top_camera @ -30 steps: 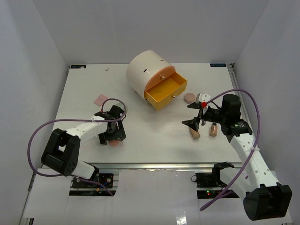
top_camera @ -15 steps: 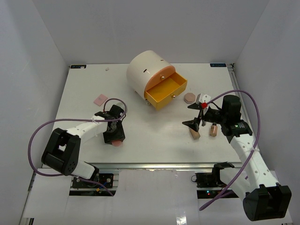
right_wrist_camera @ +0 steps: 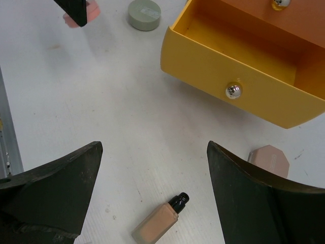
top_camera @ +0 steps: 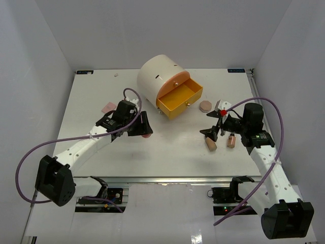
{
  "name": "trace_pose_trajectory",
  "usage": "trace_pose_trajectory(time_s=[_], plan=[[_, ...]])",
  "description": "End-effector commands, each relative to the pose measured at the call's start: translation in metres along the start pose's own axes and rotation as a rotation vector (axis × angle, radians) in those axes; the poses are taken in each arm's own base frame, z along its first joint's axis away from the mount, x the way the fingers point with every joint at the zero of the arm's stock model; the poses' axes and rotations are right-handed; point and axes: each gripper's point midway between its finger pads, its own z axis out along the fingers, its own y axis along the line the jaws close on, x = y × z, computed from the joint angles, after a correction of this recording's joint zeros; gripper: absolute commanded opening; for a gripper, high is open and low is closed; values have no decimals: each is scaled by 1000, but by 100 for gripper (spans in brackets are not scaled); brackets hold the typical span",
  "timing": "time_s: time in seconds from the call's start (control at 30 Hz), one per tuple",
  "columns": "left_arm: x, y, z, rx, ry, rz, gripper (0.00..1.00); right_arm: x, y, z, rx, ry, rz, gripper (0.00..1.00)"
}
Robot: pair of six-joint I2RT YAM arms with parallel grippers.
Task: Organize the makeup
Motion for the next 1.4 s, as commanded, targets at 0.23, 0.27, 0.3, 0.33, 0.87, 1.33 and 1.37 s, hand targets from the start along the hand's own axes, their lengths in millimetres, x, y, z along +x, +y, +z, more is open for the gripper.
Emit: trace_pose_trajectory(time_s=[0.23,0.27,0.3,0.33,0.87,1.33,1.37], plan=[[-143,-175,-25,253,-426,477,0,4,-21,-10,86,-1,2,90],[-152,-180,-18,238,-436,488,0,5,-22,-11,91,0,4,90],[-162,-186,-12,226,-452,495,0,6,-23,-12,96,1,6,90],[-175,-193,-12,217,-479,501,0,6,-24,-12,100,1,9,90],[-222,-229,74,57,-539,582,30,9,-33,-22,146,-4,23,90],[-220,-214,85,-32,-534,594,89,11,-36,-24,152,-5,40,90],[-219,-215,85,-29,-533,595,90,12,-36,-25,154,-5,42,90]])
